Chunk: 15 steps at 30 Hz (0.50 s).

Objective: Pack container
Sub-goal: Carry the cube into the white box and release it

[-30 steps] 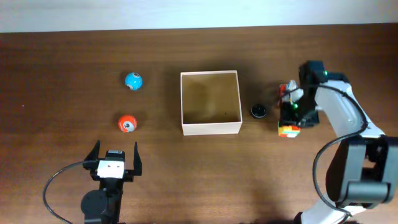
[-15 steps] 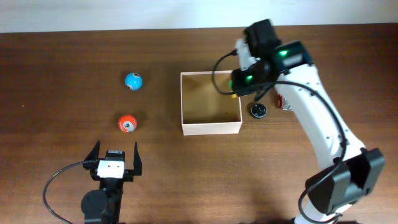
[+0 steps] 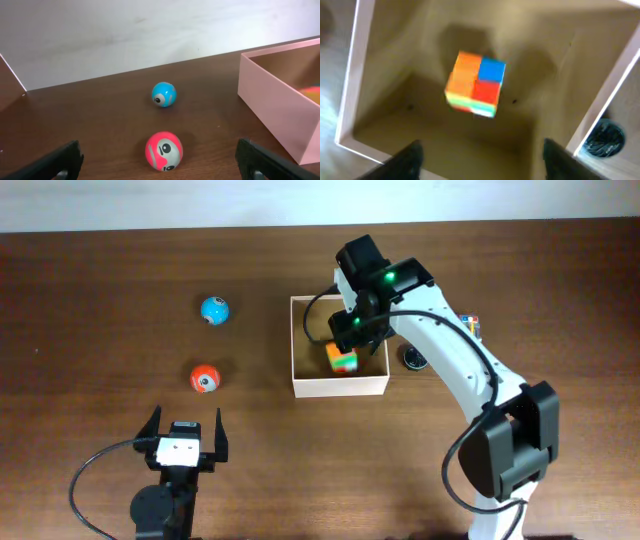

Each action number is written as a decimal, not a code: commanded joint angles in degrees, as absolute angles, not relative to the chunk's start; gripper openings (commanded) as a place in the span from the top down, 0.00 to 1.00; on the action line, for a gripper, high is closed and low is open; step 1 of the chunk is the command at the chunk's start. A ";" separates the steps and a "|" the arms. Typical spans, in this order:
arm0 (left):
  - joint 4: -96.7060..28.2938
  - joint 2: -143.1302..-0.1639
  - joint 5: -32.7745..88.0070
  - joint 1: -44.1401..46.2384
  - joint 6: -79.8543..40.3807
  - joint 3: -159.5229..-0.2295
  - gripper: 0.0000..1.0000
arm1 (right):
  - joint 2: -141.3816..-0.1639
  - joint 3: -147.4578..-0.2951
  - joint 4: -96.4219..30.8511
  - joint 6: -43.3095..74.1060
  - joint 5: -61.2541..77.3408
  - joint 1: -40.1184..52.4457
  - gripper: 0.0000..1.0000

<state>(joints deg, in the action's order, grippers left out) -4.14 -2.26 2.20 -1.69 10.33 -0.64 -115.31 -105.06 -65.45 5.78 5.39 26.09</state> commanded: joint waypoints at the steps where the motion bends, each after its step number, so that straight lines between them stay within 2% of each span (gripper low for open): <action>1: -4.54 -2.31 3.25 -2.04 11.25 -0.54 0.01 | -115.24 -106.30 -65.08 6.26 5.06 26.22 0.20; 3: -4.54 -2.31 3.25 -2.04 11.25 -0.54 0.01 | -115.11 -107.31 -65.82 6.28 4.84 25.82 0.08; 5: -4.54 -2.31 3.25 -2.04 11.25 -0.54 0.01 | -115.07 -109.03 -67.59 6.31 3.22 25.17 0.01; 11: -4.54 -2.31 3.25 -2.04 11.25 -0.54 0.01 | -115.04 -116.75 -77.21 10.72 -5.93 19.81 0.01; 15: -4.54 -2.31 3.25 -2.04 11.25 -0.54 0.01 | -115.04 -118.98 -80.55 11.25 -6.44 13.34 0.01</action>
